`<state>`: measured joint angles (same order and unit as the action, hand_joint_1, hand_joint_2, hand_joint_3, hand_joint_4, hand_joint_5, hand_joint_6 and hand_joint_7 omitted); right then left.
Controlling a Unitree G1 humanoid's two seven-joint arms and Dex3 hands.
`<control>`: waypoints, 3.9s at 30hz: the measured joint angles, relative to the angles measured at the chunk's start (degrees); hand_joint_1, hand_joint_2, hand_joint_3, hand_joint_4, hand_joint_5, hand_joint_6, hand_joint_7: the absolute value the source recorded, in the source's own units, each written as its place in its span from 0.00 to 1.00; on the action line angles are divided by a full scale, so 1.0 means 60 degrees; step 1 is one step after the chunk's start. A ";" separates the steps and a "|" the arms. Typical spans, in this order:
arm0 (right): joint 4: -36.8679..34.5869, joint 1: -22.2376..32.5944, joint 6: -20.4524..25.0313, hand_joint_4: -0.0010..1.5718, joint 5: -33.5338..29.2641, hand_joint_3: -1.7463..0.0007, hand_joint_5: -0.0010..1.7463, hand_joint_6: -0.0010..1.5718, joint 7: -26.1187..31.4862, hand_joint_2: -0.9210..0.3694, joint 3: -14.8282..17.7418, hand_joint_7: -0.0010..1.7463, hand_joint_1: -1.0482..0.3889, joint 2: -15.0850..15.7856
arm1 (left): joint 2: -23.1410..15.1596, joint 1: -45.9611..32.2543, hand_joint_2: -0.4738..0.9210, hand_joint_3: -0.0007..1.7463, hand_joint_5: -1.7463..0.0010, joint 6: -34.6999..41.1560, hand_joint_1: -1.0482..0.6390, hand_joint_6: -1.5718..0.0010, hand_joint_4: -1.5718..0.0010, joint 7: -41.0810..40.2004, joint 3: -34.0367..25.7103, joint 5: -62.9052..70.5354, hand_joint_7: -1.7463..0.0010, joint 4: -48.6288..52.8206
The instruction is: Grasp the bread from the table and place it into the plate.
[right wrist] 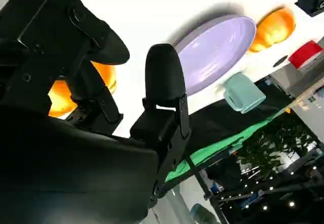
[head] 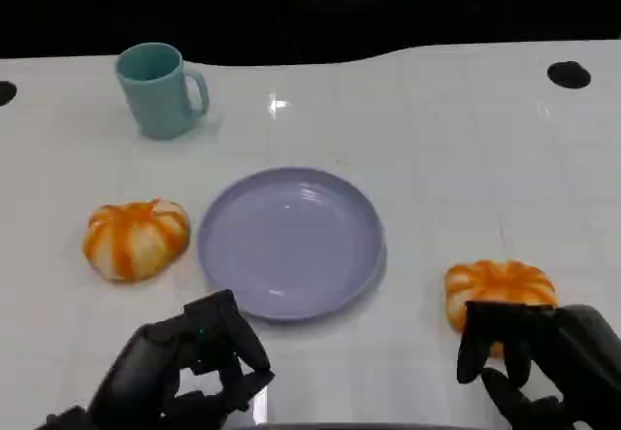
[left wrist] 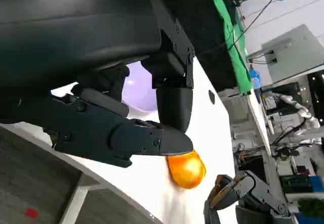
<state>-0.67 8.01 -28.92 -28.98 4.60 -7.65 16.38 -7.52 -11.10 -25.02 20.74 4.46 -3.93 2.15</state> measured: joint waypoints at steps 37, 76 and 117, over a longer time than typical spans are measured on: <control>0.0805 0.0001 0.0581 0.42 -0.0452 0.48 0.64 0.50 -0.0037 0.42 0.0149 0.30 0.62 0.0060 | -0.0036 -0.0026 1.00 0.18 0.00 -0.0038 0.31 0.61 0.56 0.0003 -0.0046 -0.0064 0.12 -0.0021; 0.2103 -0.1531 0.4758 0.04 -0.4606 1.00 0.27 0.19 -0.3348 0.08 -0.0874 0.00 0.32 0.1354 | -0.0039 -0.0026 1.00 0.19 0.00 -0.0055 0.30 0.62 0.56 0.0001 0.0005 -0.0012 0.11 -0.0081; -0.4629 -0.4444 0.2489 0.60 -0.3826 0.31 1.00 0.54 0.2968 0.44 -0.2675 0.83 0.63 0.0887 | -0.0004 -0.0023 1.00 0.18 0.00 0.0062 0.30 0.62 0.57 0.0001 0.0076 0.0004 0.12 -0.0120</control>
<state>-28.45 -18.66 -13.98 -51.94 22.41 -23.70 21.71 -7.55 -11.24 -24.65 20.74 4.91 -3.91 1.43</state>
